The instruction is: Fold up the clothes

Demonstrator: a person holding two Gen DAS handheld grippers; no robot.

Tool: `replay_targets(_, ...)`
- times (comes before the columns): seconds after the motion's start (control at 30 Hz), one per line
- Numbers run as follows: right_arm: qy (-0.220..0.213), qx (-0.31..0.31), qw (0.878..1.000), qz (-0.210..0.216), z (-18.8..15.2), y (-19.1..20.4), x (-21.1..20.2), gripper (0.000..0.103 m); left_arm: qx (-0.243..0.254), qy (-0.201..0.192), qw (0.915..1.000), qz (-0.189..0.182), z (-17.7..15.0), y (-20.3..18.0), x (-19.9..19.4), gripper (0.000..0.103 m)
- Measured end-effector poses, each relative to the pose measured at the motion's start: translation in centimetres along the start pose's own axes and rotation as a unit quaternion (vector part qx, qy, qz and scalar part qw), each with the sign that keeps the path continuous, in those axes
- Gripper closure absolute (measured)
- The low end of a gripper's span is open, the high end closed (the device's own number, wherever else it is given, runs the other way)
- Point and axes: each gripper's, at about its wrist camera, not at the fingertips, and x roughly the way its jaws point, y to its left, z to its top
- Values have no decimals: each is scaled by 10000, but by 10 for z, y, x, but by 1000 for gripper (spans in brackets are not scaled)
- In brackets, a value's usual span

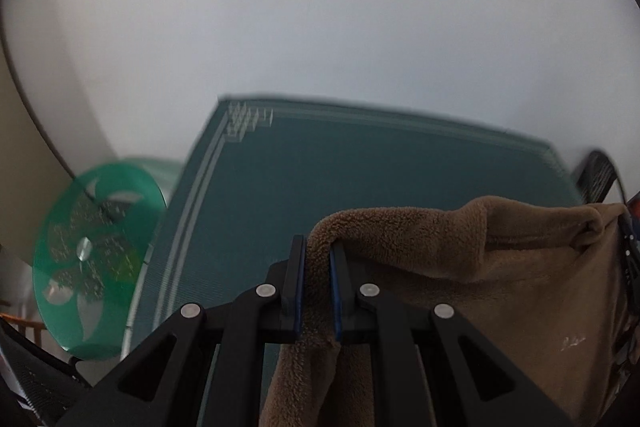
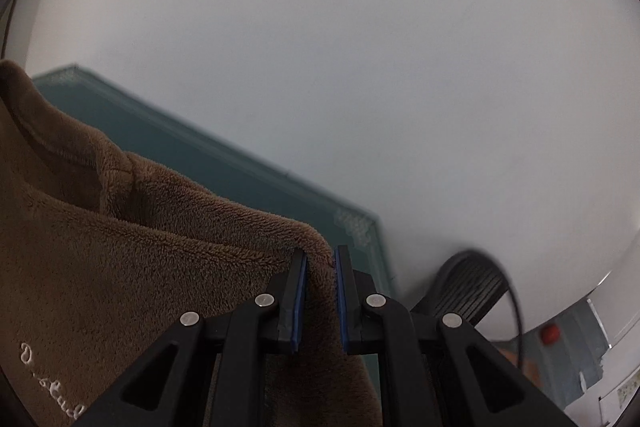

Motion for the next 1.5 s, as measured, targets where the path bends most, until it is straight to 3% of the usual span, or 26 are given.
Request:
replay_targets(0.13, 365, -81, 9991, 192, -16, 12, 27, 91, 155, 412, 9989, 172, -3, -7, 39, 91)
replay_targets(0.3, 811, -172, 9954, 479, -7, 16, 62, 91, 425, 849, 9942, 504, -7, -17, 75, 87)
replay_targets(0.43, 1114, -240, 9909, 709, -6, 17, 73, 90, 821, 709, 9896, 945, -10, -34, 75, 77)
replay_targets(0.53, 1178, -191, 9892, 846, -9, 18, 72, 89, 939, 704, 9878, 1027, -12, -36, 72, 72)
replay_targets(0.57, 1215, -131, 9877, 978, -7, 14, 72, 84, 931, 729, 9884, 955, -12, -35, 70, 71)
replay_targets(0.63, 1376, -41, 9819, 1301, -6, 8, 73, 63, 786, 795, 9913, 699, -10, -28, 64, 69)
replay_targets(0.67, 1456, 4, 9785, 1461, -6, 5, 74, 44, 687, 798, 9929, 556, -9, -24, 58, 68)
replay_targets(0.7, 1374, 107, 9795, 1466, -6, -1, 70, 40, 592, 789, 9942, 423, -7, -19, 52, 67)
replay_targets(0.8, 1154, 182, 9843, 1320, 3, -15, 54, 40, 435, 569, 9970, 292, -4, -10, 29, 63)
replay_targets(0.87, 1009, 280, 9858, 1311, 10, -22, 46, 40, 499, 398, 9975, 316, -4, -7, 13, 52)
replay_targets(0.97, 943, 337, 9808, 1672, 26, -22, 42, 40, 670, 294, 9966, 387, -10, -6, -4, 43)
replay_targets(1.17, 1339, 467, 9603, 2401, 40, 16, 55, 42, 783, 475, 9950, 393, -27, 3, -3, 41)
replay_targets(1.3, 1813, 792, 9397, 2790, 38, 44, 57, 57, 754, 628, 9945, 365, -38, 10, 5, 41)
replay_targets(1.5, 1954, 968, 9293, 2980, 33, 47, 71, 76, 640, 710, 9950, 298, -49, 9, 3, 41)
